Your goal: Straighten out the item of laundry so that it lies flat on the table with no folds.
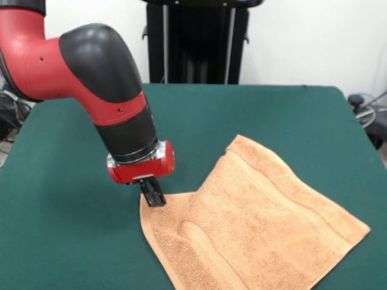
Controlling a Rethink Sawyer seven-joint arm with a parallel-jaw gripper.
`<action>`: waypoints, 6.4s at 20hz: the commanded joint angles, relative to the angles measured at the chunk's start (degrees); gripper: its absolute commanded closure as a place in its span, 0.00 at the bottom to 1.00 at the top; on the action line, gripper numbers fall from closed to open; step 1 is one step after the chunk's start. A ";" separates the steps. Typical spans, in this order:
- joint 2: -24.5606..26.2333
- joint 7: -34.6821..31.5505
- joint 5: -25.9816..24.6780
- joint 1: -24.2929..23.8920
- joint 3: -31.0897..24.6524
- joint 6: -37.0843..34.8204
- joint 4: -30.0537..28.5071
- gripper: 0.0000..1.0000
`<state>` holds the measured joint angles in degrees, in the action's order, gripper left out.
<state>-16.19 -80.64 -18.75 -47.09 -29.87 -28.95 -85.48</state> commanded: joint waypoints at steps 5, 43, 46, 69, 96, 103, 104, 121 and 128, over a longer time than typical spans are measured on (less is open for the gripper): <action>7.82 15.83 -10.45 -6.14 4.70 -9.09 4.51 1.00; -9.45 15.19 -17.15 3.66 4.95 -34.50 12.74 1.00; -7.59 14.10 -13.56 4.29 2.66 -39.13 15.03 1.00; -1.21 -3.90 -0.05 16.14 4.72 -27.30 18.44 1.00; -8.59 -4.91 0.94 21.30 14.80 -26.26 9.80 1.00; -10.12 -1.38 2.42 20.45 15.20 -32.55 13.07 1.00; -9.81 -1.50 2.39 20.70 15.31 -33.01 13.60 1.00; -8.29 -11.54 3.15 27.69 17.57 -22.75 8.59 1.00; -9.33 -12.78 4.70 28.97 18.73 -20.38 5.75 1.00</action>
<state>-26.40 -76.33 -16.52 -20.21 -13.21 -55.02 -71.01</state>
